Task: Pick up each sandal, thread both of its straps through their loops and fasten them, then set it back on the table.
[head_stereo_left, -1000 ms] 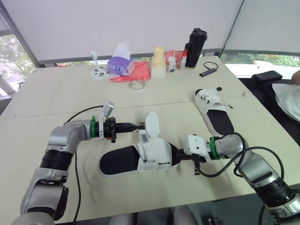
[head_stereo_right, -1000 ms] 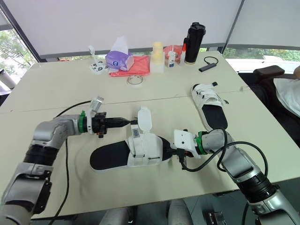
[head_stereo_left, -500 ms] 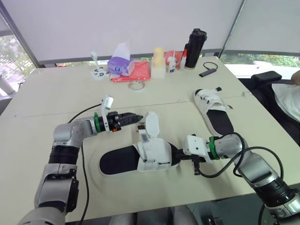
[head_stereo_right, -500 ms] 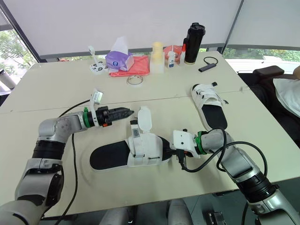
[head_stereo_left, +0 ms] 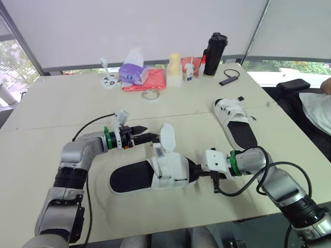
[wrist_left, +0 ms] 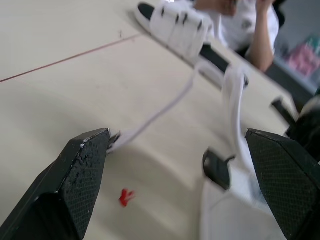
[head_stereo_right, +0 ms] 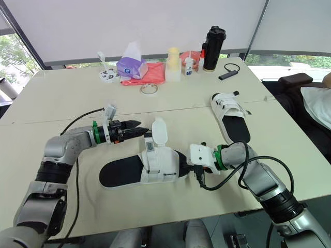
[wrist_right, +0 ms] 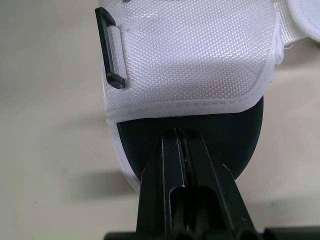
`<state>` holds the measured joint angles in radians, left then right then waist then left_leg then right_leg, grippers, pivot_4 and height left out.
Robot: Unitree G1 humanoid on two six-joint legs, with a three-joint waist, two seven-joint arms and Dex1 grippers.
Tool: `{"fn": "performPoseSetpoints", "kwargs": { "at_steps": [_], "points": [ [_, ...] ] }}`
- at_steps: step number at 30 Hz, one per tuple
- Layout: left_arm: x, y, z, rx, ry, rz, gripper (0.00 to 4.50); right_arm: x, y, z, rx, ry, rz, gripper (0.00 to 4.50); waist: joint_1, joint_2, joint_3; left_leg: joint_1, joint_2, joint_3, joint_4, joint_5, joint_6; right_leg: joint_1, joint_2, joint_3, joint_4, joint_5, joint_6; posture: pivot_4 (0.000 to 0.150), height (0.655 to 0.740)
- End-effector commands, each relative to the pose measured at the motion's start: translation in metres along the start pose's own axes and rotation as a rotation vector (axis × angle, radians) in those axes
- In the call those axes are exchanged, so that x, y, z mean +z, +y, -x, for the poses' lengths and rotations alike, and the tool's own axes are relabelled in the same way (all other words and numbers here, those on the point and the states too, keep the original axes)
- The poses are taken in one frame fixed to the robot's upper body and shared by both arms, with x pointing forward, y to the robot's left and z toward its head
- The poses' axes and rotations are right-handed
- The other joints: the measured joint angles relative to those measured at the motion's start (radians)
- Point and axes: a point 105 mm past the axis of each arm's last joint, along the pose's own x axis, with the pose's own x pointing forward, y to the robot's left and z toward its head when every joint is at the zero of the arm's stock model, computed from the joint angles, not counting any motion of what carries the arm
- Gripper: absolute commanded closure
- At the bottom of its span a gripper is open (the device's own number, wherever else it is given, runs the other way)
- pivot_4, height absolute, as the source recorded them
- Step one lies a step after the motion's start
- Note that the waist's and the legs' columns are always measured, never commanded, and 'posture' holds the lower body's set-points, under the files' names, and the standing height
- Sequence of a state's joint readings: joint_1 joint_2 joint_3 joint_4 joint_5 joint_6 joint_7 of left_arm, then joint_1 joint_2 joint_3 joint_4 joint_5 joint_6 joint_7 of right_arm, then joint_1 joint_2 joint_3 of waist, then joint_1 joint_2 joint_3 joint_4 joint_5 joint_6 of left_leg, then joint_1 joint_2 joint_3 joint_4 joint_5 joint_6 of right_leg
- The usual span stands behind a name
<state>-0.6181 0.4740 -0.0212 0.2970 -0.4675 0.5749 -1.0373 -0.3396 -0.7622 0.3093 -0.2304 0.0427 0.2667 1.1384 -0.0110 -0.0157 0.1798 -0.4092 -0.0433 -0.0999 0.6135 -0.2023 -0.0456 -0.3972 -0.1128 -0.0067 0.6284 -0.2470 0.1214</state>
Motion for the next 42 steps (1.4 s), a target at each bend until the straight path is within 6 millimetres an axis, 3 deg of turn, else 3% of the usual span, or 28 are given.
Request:
{"fn": "performPoseSetpoints", "kwargs": {
  "at_steps": [1, 4, 9, 15, 20, 35, 38, 42],
  "points": [
    [0.013, 0.000, -0.001, -0.016, -0.023, -0.174, 0.03, -0.002, 0.005, -0.005, 0.026, 0.010, 0.002, 4.50, -0.001, 0.000, 0.000, 0.000, 0.000, 0.000, 0.000, 0.000, 0.000, 0.000, 0.000, 0.000, 0.000, 0.000, 0.000, 0.150, 0.7400],
    [0.018, 0.004, -0.005, -0.006, -0.069, -0.140, 0.03, -0.002, 0.005, -0.006, 0.025, 0.010, 0.003, 4.50, -0.001, 0.000, 0.000, 0.000, 0.000, 0.000, 0.000, 0.000, 0.000, 0.000, 0.000, 0.000, 0.000, 0.000, 0.000, 0.150, 0.7400],
    [0.038, 0.008, 0.001, -0.021, -0.181, 0.068, 0.03, -0.003, 0.006, -0.006, 0.023, 0.015, 0.005, 4.50, -0.004, -0.001, 0.001, 0.000, 0.000, 0.000, 0.000, 0.000, 0.000, 0.000, 0.000, 0.000, 0.000, 0.002, 0.004, 0.150, 0.7400],
    [0.019, 0.011, -0.001, 0.008, -0.063, -0.170, 0.03, -0.004, 0.006, -0.006, 0.023, 0.020, 0.006, 4.50, -0.003, -0.001, 0.000, 0.000, 0.000, 0.000, 0.000, 0.000, 0.000, 0.000, 0.000, 0.000, 0.001, 0.002, 0.005, 0.150, 0.7400],
    [0.016, 0.007, -0.016, -0.030, -0.044, -0.256, 0.03, -0.005, 0.005, -0.007, 0.023, 0.025, 0.015, 4.50, -0.001, -0.002, 0.001, 0.000, 0.000, 0.000, 0.000, 0.000, 0.000, 0.000, 0.000, 0.000, 0.000, 0.001, 0.003, 0.150, 0.7400],
    [0.001, 0.030, -0.049, 0.025, 0.077, -0.434, 0.03, -0.004, 0.002, -0.009, 0.006, 0.027, 0.024, 4.50, -0.004, -0.003, 0.001, 0.000, 0.000, 0.001, 0.000, 0.000, 0.000, 0.000, 0.000, 0.000, 0.001, 0.002, 0.005, 0.150, 0.7400],
    [0.003, 0.032, -0.053, 0.042, 0.076, -0.457, 0.86, -0.004, 0.002, -0.009, 0.004, 0.027, 0.025, 4.50, -0.004, -0.003, 0.001, 0.000, 0.000, 0.000, 0.000, 0.000, 0.000, 0.000, 0.000, 0.000, 0.001, 0.002, 0.005, 0.150, 0.7400],
    [0.007, 0.034, -0.056, 0.060, 0.075, -0.499, 2.94, -0.004, 0.002, -0.010, 0.000, 0.028, 0.027, 4.50, -0.005, -0.004, 0.002, 0.000, 0.000, 0.000, 0.000, 0.000, 0.000, 0.000, 0.001, 0.000, 0.001, 0.002, 0.005, 0.150, 0.7400]
  ]
}}
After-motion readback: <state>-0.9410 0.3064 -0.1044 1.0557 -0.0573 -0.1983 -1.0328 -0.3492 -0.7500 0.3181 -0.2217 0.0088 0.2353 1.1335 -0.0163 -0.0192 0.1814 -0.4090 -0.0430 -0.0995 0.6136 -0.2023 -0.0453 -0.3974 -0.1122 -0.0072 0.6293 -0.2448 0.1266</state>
